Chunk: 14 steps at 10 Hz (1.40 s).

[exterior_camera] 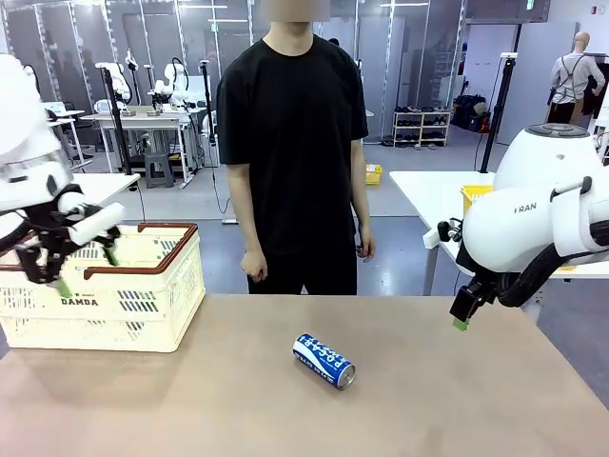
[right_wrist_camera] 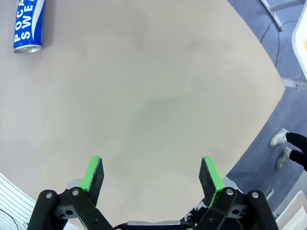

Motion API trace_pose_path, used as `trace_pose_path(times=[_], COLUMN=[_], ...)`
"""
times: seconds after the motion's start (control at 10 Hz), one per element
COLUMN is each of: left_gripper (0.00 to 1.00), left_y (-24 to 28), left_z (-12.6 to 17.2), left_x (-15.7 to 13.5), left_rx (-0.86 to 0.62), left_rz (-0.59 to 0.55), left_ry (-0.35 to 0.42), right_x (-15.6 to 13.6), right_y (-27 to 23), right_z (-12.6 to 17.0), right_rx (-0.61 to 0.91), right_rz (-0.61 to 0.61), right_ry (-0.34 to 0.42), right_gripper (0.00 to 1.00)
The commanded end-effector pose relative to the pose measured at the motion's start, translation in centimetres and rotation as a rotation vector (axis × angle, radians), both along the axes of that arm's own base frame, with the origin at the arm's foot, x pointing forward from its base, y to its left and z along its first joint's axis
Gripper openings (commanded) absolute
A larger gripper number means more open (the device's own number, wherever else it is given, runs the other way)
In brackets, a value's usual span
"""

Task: Place the drinks into the Shopping basket.
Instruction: Pick up one drink and place it into the Shopping basket.

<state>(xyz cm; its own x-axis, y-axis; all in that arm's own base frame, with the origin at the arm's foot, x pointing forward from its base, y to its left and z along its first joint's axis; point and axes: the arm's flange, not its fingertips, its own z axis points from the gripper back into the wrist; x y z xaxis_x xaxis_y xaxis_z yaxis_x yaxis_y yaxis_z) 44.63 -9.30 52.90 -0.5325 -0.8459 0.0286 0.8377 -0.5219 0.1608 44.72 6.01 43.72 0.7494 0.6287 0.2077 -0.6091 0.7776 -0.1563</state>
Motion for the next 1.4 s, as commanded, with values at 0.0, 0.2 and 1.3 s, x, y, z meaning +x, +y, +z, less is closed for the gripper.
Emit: trace_pose_path(times=[0.0,0.2,1.3], left_gripper=[1.00,1.00,1.00], left_y=[-7.2,-16.4,-38.5], left_z=[-1.2,-2.1,-6.8], left_x=[-1.7,-1.5,2.9], left_rx=[-0.008,0.003,0.005], left_rz=[-0.138,-0.231,-0.342], left_ry=[-0.019,-0.022,0.070], right_x=[0.1,0.1,0.1], right_y=[-0.1,-0.1,-0.1], right_z=[0.2,0.2,0.2], right_rx=[-0.011,-0.011,-0.011], right_rz=[0.004,0.004,0.004], right_ry=[0.002,0.002,0.002], right_gripper=[1.00,1.00,1.00])
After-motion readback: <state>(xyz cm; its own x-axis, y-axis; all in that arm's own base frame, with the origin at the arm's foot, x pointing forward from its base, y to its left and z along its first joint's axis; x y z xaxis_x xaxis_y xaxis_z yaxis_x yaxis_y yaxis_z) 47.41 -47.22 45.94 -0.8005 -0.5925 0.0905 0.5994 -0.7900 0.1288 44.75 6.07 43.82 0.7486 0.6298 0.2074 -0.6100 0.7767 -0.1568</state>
